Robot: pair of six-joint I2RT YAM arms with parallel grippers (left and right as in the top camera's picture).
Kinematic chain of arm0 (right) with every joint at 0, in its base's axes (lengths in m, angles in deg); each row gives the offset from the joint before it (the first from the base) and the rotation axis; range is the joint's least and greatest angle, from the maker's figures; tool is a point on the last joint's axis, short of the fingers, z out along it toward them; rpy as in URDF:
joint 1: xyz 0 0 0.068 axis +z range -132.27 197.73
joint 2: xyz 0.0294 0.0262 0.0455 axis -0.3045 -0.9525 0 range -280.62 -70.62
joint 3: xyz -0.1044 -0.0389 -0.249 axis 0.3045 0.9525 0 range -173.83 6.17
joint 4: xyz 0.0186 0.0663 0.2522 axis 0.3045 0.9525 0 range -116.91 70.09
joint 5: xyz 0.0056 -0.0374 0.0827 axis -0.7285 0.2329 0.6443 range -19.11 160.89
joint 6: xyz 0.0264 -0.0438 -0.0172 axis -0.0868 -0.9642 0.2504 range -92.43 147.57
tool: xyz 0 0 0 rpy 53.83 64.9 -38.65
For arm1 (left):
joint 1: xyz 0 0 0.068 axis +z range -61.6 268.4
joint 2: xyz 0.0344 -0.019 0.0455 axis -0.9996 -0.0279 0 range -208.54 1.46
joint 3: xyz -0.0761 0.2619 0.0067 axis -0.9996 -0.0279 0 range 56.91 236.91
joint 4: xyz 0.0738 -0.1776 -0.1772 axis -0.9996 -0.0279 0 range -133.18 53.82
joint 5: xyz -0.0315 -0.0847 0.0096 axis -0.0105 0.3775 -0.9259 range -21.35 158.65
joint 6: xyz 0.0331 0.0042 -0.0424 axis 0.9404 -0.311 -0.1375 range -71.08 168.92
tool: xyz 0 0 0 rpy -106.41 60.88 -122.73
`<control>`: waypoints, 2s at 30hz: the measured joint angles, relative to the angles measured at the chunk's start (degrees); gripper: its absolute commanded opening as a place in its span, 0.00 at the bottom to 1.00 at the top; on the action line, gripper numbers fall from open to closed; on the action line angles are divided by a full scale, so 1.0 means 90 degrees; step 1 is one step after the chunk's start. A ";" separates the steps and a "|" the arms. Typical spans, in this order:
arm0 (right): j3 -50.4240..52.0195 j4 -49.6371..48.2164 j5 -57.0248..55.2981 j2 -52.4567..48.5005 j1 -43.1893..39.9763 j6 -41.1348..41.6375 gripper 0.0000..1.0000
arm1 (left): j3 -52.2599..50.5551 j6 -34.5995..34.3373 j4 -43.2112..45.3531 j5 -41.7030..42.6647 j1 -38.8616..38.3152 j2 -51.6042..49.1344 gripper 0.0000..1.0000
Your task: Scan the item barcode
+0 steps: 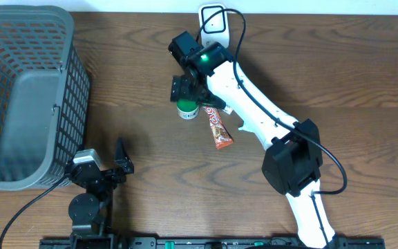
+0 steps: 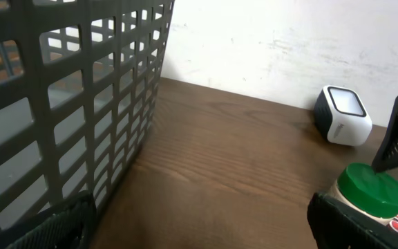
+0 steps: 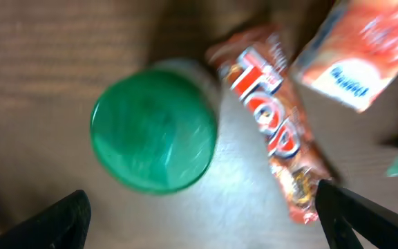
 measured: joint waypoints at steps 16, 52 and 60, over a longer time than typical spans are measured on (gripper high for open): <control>0.0000 -0.0840 -0.0619 -0.0284 0.0219 0.0017 0.99 | 0.0000 -0.0002 0.0000 0.0000 0.0000 -0.0002 0.98; 0.0000 -0.1195 -0.0658 -0.1273 0.0369 -0.0474 0.63 | 0.0000 -0.0002 0.0000 0.0000 0.0000 -0.0002 0.98; -0.0029 -0.1095 -0.0721 -0.1273 0.0369 -0.0663 0.49 | 0.0000 -0.0002 0.0000 0.0000 -0.0002 -0.0002 0.98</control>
